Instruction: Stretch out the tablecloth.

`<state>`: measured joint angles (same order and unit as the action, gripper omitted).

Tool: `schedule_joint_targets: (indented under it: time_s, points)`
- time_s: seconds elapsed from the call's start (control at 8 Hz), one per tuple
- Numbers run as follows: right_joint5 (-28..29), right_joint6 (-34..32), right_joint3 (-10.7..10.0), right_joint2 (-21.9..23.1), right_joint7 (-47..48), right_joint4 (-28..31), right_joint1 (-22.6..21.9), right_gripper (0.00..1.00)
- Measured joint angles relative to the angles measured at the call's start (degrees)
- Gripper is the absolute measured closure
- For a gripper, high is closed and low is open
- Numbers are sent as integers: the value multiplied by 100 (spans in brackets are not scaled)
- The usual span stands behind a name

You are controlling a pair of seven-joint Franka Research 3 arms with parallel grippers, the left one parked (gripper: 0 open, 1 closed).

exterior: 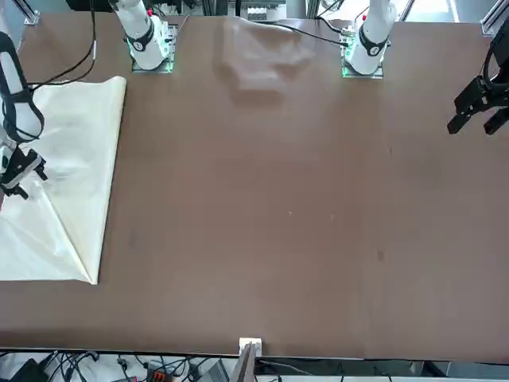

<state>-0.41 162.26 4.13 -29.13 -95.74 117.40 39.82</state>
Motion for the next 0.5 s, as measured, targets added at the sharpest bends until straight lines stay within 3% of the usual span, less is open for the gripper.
schedule_joint_targets:
  time_s: [0.5]
  points:
    - [0, 26, 57, -131, -64, -66, -1, 0]
